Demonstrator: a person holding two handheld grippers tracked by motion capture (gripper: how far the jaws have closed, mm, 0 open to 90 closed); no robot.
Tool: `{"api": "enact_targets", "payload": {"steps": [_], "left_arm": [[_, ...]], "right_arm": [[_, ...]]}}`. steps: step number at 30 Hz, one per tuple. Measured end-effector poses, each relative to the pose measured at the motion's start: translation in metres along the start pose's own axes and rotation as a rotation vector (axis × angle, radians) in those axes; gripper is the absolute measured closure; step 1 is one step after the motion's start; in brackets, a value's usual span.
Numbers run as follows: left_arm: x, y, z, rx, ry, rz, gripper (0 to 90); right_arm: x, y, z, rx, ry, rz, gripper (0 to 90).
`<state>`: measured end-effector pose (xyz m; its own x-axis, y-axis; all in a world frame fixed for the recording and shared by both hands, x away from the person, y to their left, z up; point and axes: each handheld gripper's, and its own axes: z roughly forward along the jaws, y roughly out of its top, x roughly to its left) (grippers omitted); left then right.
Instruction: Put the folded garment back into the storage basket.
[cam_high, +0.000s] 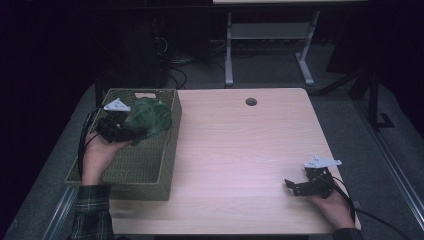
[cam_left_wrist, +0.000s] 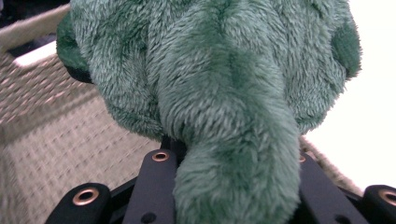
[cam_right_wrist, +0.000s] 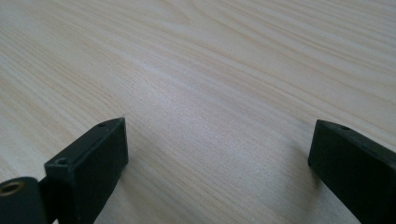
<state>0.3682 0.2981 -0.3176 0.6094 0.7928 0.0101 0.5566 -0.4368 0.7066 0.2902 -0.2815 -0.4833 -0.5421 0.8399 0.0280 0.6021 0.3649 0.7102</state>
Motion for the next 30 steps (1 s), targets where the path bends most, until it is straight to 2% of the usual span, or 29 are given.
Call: {"api": "enact_targets", "payload": {"steps": [6,16,20,30], "left_arm": [[0.018,-0.014,-0.002,-0.001,0.053,-0.06,69.3],[0.042,-0.037,0.01,0.061,0.131,-0.126,69.3],[0.047,-0.042,0.019,0.097,0.14,-0.131,69.3],[0.05,-0.054,0.045,0.166,0.111,-0.127,68.8]], "right_arm": [[0.0,0.0,0.0,0.002,0.001,0.003,4.4],[0.0,0.0,0.0,0.002,0.001,0.003,4.4],[0.0,0.0,0.0,0.002,0.001,0.003,4.4],[0.0,0.0,0.0,0.002,0.001,0.003,4.4]]}}
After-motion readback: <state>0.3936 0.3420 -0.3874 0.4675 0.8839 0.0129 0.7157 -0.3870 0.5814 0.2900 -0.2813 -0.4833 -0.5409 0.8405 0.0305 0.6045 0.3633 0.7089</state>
